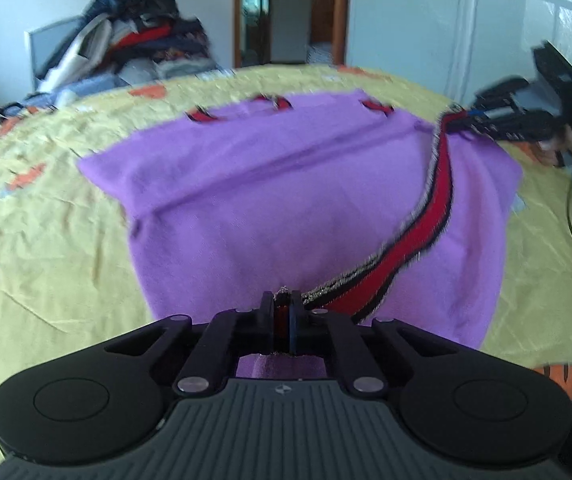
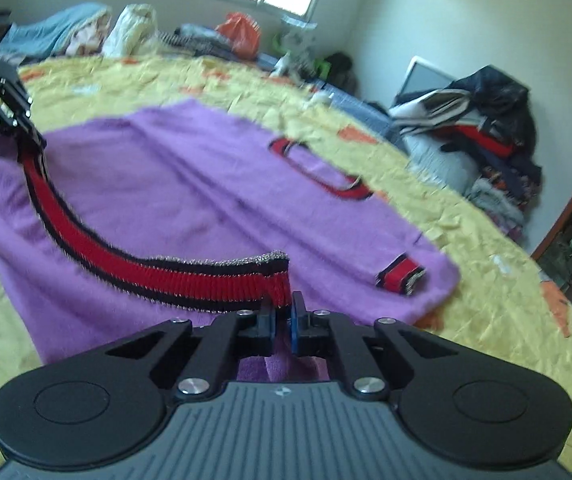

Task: Fold small clothes
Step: 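Carry the hem over the body toward the collar with both grippers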

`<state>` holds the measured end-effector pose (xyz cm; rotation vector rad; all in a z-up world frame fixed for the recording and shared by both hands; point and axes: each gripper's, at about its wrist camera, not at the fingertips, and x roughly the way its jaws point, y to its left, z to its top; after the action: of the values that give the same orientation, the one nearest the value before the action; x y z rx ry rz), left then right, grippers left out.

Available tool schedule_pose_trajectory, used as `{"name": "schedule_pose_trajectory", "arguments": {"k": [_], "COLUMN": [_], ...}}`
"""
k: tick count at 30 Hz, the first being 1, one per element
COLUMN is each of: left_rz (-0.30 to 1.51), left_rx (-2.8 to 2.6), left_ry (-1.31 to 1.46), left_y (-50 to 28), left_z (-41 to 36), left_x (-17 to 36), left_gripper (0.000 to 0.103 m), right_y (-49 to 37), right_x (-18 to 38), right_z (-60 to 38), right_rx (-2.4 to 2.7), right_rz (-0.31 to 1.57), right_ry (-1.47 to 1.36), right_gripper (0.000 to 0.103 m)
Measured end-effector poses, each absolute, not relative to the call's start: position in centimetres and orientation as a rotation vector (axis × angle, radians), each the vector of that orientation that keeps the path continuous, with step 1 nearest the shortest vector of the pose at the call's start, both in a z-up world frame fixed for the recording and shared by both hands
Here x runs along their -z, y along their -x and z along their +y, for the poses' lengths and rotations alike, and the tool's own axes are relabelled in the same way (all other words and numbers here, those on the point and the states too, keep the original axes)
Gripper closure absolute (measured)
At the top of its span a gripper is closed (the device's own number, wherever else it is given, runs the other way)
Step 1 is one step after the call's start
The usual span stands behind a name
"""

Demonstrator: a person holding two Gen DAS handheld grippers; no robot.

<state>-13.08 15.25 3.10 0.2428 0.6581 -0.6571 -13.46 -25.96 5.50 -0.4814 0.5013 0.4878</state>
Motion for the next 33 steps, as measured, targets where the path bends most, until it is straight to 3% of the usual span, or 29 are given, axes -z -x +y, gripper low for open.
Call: {"name": "schedule_pose_trajectory", "arguments": {"k": [11,22,25,33], "left_rz": [0.513,0.539,0.553,0.639], "left_rx": [0.460,0.433,0.424,0.475], "left_ry": [-0.132,-0.119,-0.113,-0.104], "left_y": [7.3,-4.1,-6.6,-8.6], "left_z": [17.1,15.6,15.6,15.7], "left_x": [-6.9,-7.0,-6.8,-5.3], "left_gripper": [0.094,0.096,0.103,0.103], "right_y": [9.2,-0.9,-3.0,-5.1], "right_x": [-8.8,-6.5,-5.8,-3.6], "right_z": [-28.9,-32.1,-33.2,-33.1], "right_rx": [-0.389,-0.340,-0.321,-0.363], "right_rz": [0.454,0.530,0.545,0.645], "right_ry": [0.299,0.146,0.108,0.077], "right_gripper": [0.097,0.097,0.097,0.097]}}
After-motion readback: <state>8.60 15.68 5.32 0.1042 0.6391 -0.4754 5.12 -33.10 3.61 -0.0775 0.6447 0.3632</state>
